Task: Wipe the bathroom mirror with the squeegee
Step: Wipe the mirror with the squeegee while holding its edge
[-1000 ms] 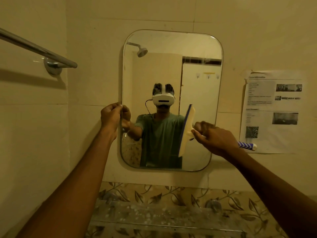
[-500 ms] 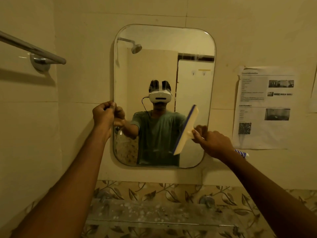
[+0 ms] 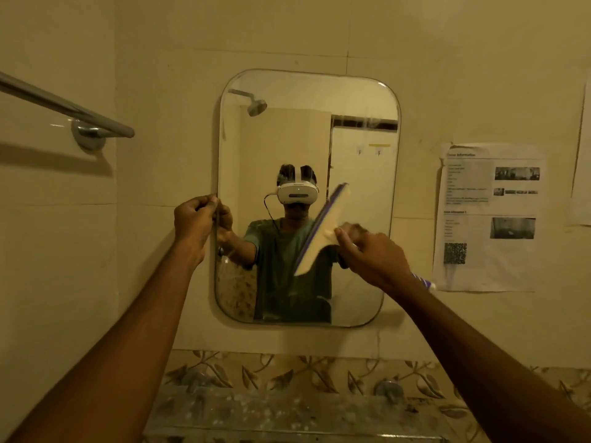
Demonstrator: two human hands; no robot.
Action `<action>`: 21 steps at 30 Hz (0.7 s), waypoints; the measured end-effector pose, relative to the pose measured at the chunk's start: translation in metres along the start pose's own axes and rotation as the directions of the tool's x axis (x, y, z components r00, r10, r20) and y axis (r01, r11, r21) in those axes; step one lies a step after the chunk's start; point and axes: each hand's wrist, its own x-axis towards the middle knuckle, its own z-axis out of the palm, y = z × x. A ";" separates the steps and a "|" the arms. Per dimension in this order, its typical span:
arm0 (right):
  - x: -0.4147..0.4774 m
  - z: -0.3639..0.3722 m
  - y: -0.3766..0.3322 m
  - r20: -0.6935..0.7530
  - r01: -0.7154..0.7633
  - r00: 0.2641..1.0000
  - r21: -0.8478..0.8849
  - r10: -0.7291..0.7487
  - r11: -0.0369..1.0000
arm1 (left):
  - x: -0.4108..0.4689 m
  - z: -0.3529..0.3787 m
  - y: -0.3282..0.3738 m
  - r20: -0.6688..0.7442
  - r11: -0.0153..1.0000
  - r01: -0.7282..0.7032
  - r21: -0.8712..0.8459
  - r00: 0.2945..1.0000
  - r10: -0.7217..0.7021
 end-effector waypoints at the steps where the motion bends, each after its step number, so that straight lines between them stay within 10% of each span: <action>1: 0.015 0.000 -0.014 0.019 0.036 0.999 -0.026 -0.035 0.999 | 0.003 0.000 0.005 0.013 1.000 -0.015 -0.001 1.000 0.015; 12: 0.128 0.002 -0.134 0.100 0.322 0.946 -0.371 -0.308 0.871 | 0.043 0.003 0.046 0.174 0.995 -0.085 0.045 0.982 0.076; 21: 0.139 -0.004 -0.120 0.155 0.258 0.964 -0.358 -0.215 0.897 | 0.050 0.003 0.043 0.213 0.997 -0.038 0.068 0.977 0.023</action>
